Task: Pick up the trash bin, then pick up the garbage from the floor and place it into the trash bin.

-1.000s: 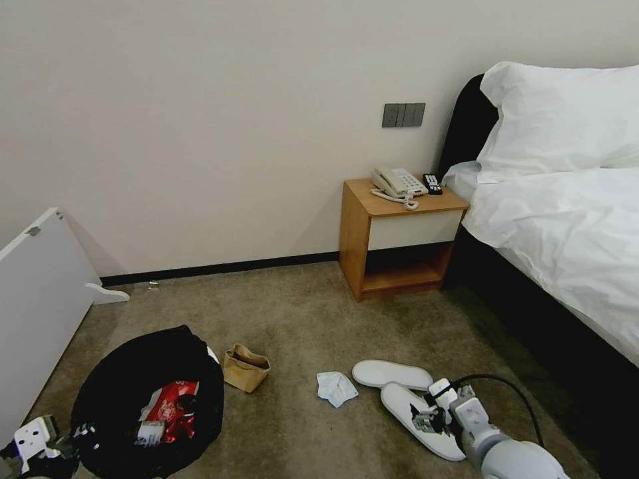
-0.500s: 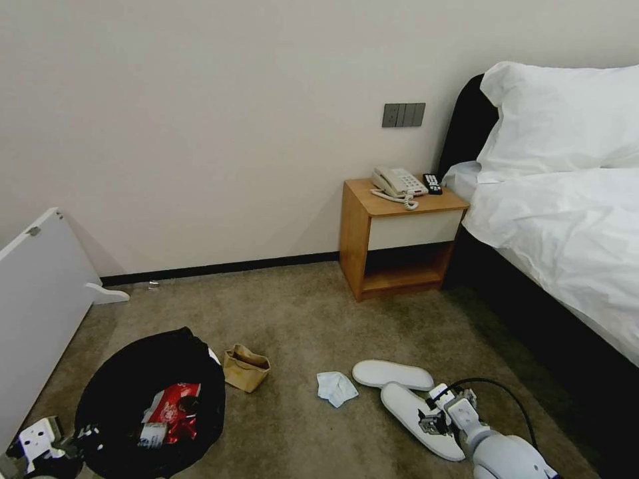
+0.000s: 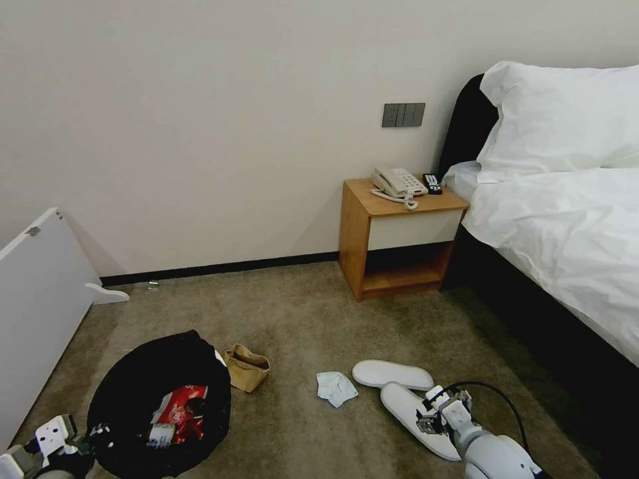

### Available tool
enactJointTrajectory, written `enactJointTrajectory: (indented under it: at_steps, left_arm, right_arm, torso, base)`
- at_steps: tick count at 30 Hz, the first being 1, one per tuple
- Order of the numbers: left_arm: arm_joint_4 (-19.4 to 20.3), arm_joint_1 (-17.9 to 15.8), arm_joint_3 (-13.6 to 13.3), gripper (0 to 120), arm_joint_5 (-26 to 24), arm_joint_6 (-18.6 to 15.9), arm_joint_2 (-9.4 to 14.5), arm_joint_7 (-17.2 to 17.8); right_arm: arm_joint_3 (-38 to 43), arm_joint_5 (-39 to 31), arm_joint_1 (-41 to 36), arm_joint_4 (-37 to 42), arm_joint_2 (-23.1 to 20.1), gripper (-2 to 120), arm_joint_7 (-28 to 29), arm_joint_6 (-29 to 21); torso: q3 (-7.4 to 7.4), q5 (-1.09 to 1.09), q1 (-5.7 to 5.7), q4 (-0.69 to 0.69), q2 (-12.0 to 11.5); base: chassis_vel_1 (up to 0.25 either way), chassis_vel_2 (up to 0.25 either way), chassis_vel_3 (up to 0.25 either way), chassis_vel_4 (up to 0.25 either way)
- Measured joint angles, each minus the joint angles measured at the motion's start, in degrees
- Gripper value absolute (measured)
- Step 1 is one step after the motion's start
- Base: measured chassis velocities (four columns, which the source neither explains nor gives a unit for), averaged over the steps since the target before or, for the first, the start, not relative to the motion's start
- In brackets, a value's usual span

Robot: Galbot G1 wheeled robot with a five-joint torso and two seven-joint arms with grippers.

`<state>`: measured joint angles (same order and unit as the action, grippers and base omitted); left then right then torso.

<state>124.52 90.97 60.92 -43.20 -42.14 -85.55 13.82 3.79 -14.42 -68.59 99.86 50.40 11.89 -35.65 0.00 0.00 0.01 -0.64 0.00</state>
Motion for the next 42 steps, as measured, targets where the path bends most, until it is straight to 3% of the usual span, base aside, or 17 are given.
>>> enactJointTrajectory:
  at_steps: [42]
  left_arm:
    - [-1.17, -0.58, -0.29, 2, 0.28, 0.0, 0.14, -0.03]
  right_arm:
    - [-7.93, 2.11, 6.39, -11.4, 2.69, 100, -1.21, 6.64]
  torso:
    - [0.0, 0.0, 0.0, 0.0, 0.0]
  base:
    - [0.0, 0.0, 0.0, 0.0]
